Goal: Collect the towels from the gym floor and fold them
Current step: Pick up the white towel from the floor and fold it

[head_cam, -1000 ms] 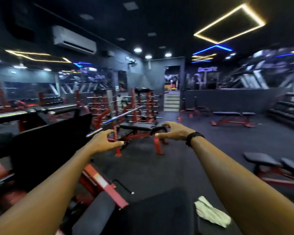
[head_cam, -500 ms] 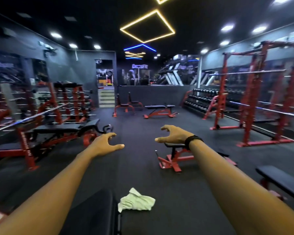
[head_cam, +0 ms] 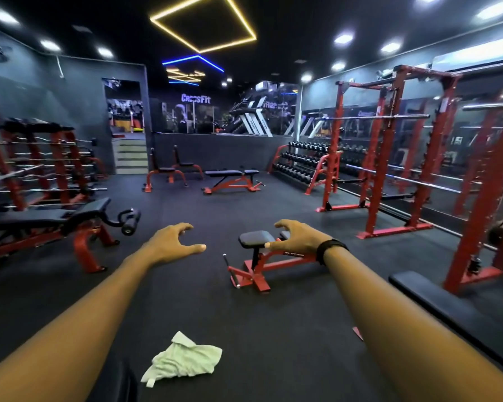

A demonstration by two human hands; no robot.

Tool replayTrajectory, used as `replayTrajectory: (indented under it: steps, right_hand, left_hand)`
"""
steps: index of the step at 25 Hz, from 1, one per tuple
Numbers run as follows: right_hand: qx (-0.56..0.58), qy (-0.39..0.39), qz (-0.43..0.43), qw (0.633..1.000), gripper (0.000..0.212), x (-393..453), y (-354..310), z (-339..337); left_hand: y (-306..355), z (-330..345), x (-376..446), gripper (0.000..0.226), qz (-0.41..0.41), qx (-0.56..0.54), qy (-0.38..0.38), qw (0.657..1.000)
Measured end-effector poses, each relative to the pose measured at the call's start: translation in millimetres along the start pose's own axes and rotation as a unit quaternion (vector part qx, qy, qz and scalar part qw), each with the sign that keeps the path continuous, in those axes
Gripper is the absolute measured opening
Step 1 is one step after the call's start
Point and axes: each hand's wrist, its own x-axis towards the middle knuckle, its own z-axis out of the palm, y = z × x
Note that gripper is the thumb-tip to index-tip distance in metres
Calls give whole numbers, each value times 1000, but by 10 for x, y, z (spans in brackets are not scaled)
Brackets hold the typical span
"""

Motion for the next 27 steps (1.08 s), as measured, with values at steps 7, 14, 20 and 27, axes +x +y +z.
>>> replayTrajectory:
  steps: [7, 14, 20, 27]
  right_hand:
    - [11, -3, 3, 1000, 75, 1505, 128, -157]
    - [18, -17, -2, 1000, 77, 2897, 344, -35]
    - [14, -55, -46, 997, 78, 4341, 608, 223]
    - [10, -121, -100, 988, 79, 6187, 858, 435]
  left_hand:
    - [-267, 58, 1612, 79, 1, -1, -14, 1000]
    - [-633, 262, 2856, 83, -18, 20, -26, 999]
    - [-1177, 519, 3907, 85, -72, 21, -11, 997]
    - [-1760, 689, 5092, 94, -165, 15, 20, 986]
